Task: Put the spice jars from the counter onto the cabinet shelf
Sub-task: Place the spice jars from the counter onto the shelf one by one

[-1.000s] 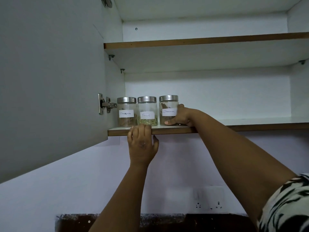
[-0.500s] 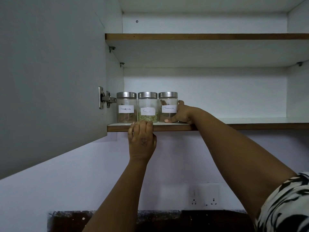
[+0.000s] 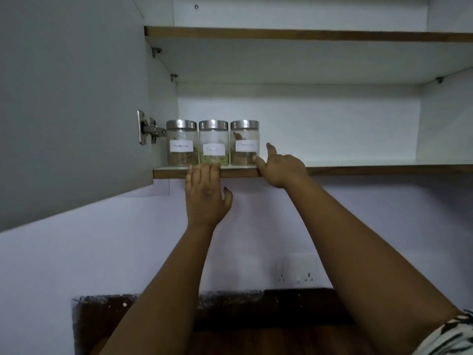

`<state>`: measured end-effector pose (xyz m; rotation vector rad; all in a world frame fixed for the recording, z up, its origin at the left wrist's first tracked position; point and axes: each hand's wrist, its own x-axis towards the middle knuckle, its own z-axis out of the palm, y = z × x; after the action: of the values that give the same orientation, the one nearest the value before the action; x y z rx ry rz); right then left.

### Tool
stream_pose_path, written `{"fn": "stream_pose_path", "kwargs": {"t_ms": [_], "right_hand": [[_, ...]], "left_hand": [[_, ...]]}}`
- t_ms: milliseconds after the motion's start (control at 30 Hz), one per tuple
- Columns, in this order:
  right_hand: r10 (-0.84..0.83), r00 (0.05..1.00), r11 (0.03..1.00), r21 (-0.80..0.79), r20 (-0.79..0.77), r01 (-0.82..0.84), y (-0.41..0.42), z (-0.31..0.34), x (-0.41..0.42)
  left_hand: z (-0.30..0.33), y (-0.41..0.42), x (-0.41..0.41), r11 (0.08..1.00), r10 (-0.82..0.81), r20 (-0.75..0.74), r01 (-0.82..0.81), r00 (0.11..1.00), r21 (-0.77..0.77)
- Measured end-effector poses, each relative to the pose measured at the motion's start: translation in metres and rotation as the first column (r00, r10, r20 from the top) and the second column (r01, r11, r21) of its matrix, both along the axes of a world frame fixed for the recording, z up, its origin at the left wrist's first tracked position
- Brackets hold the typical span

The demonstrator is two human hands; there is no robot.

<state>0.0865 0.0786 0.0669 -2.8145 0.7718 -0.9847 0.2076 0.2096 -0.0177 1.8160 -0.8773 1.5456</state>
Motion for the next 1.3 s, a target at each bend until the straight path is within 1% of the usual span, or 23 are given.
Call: {"fn": "stream_pose_path", "kwargs": {"t_ms": [33, 100, 167, 233, 300, 367, 433, 500, 600, 700, 800, 833, 933, 967, 1067, 1100, 1167, 1300], "right_hand": [[-0.008, 0.998, 0.996, -0.091, 0.060, 0.013, -0.001, -0.013, -0.007], [0.033, 0.986, 0.975, -0.222, 0.160, 0.003, -0.001, -0.045, -0.021], [0.098, 0.968, 0.957, -0.289, 0.232, -0.028, -0.003, -0.081, -0.034], [0.127, 0.947, 0.960, -0.277, 0.295, -0.043, -0.006, -0.117, -0.047], [0.103, 0.947, 0.987, -0.153, 0.304, -0.058, -0.009, -0.152, -0.061], [0.069, 0.964, 0.997, 0.002, 0.256, -0.072, -0.013, -0.189, -0.075], [0.060, 0.983, 0.993, 0.086, 0.176, -0.076, -0.018, -0.230, -0.093], [0.060, 0.992, 0.984, 0.157, 0.114, -0.078, -0.022, -0.272, -0.113], [0.024, 1.000, 0.956, 0.292, -0.015, -0.019, -0.029, -0.331, -0.141], [-0.011, 0.992, 0.931, 0.362, -0.122, 0.055, -0.030, -0.384, -0.166], [-0.020, 0.966, 0.907, 0.402, -0.258, 0.126, -0.022, -0.425, -0.189], [-0.010, 0.961, 0.892, 0.432, -0.275, 0.133, -0.019, -0.438, -0.196], [0.000, 0.965, 0.827, 0.543, -0.262, 0.147, -0.006, -0.472, -0.214], [-0.003, 0.963, 0.825, 0.544, -0.269, 0.154, -0.002, -0.481, -0.220], [0.027, 0.908, 0.871, 0.456, -0.418, 0.184, 0.007, -0.495, -0.234], [0.050, 0.891, 0.880, 0.442, -0.451, 0.174, 0.009, -0.498, -0.237], [0.115, 0.869, 0.878, 0.458, -0.481, 0.138, 0.011, -0.502, -0.240], [0.253, 0.845, 0.849, 0.527, -0.471, 0.040, 0.007, -0.498, -0.239]], "left_hand": [[-0.001, 0.002, -0.006, 1.000, -0.030, -0.034, 0.030, 0.999, 0.004], [-0.007, 0.006, -0.015, 0.994, -0.111, -0.090, 0.110, 0.990, -0.007], [-0.021, 0.009, -0.025, 0.977, -0.213, -0.133, 0.211, 0.968, -0.031], [-0.042, 0.008, -0.041, 0.952, -0.306, -0.220, 0.293, 0.926, -0.089], [-0.075, 0.000, -0.062, 0.930, -0.366, -0.345, 0.346, 0.864, -0.120], [-0.118, -0.009, -0.082, 0.925, -0.351, -0.462, 0.377, 0.814, -0.039], [-0.169, -0.016, -0.094, 0.904, -0.285, -0.557, 0.412, 0.780, 0.113], [-0.219, -0.020, -0.105, 0.876, -0.207, -0.666, 0.439, 0.717, 0.200], [-0.284, -0.019, -0.133, 0.841, -0.099, -0.815, 0.486, 0.571, 0.238], [-0.340, -0.013, -0.173, 0.775, 0.023, -0.915, 0.570, 0.403, 0.271], [-0.389, -0.003, -0.207, 0.728, 0.097, -0.951, 0.630, 0.293, 0.269], [-0.403, 0.002, -0.217, 0.705, 0.123, -0.958, 0.657, 0.258, 0.268], [-0.437, 0.015, -0.235, 0.626, 0.228, -0.959, 0.728, 0.171, 0.279], [-0.446, 0.019, -0.239, 0.605, 0.270, -0.951, 0.741, 0.153, 0.291], [-0.464, 0.026, -0.248, 0.599, 0.346, -0.937, 0.757, 0.048, 0.260], [-0.463, 0.026, -0.253, 0.599, 0.351, -0.936, 0.764, 0.019, 0.241], [-0.465, 0.025, -0.262, 0.596, 0.327, -0.945, 0.776, 0.002, 0.207], [-0.460, 0.022, -0.270, 0.636, 0.213, -0.976, 0.764, -0.039, 0.108]]}}
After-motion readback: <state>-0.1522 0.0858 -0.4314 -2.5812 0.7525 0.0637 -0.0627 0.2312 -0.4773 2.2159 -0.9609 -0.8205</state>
